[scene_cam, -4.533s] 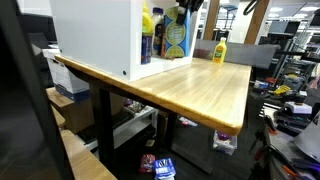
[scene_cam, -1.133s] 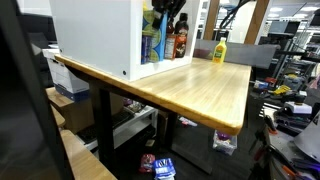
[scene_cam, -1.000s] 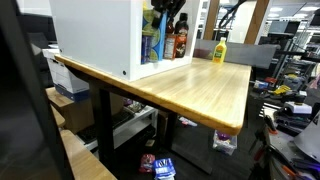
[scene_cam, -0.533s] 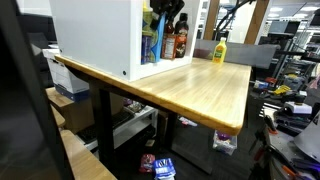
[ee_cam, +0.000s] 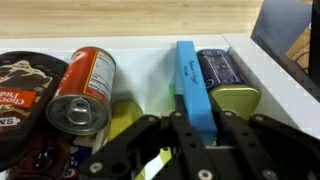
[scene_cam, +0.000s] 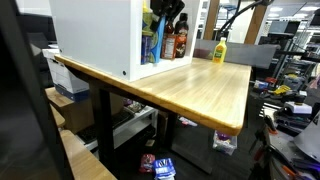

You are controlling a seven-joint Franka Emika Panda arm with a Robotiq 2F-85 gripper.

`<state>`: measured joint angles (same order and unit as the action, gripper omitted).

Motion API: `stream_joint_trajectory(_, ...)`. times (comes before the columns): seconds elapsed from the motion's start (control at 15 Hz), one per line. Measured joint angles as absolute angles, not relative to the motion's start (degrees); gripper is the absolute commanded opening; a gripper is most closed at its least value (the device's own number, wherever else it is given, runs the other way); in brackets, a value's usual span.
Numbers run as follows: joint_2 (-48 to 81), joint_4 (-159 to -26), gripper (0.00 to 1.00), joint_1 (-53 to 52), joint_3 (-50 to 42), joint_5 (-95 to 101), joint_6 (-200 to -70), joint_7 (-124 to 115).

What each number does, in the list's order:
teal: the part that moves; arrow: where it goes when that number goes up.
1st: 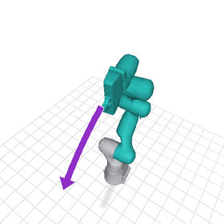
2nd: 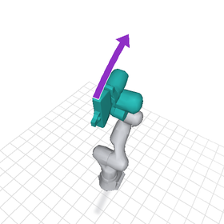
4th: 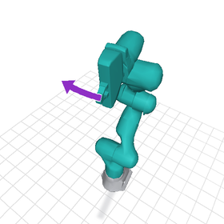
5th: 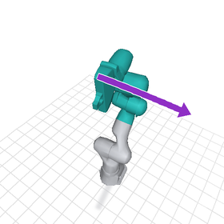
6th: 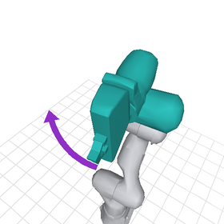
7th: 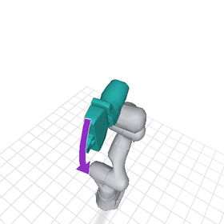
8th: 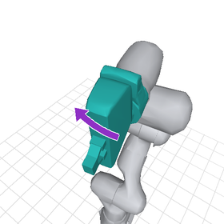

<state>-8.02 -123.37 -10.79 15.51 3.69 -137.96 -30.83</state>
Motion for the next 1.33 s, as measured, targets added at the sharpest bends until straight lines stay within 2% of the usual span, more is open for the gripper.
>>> stream_joint_trajectory(0.47, -8.0, -123.5, 0.06, -10.8, 16.9, 8.0, -137.9, -34.5)
stream_joint_trajectory(0.53, -8.0, -123.5, 0.19, -10.8, 17.0, 8.4, -137.9, -35.0)
stream_joint_trajectory(0.6, -8.0, -123.5, 0.48, -10.8, 17.1, 8.7, -137.9, -35.4)
stream_joint_trajectory(0.8, -8.0, -123.5, 0.54, -10.9, 17.5, 9.7, -138.0, -36.3)
stream_joint_trajectory(0.93, -8.0, -123.5, 0.67, -11.0, 18.2, 10.1, -137.9, -36.3)
stream_joint_trajectory(1.33, -8.4, -123.4, 0.96, -12.3, 19.9, 10.4, -137.8, -36.4)
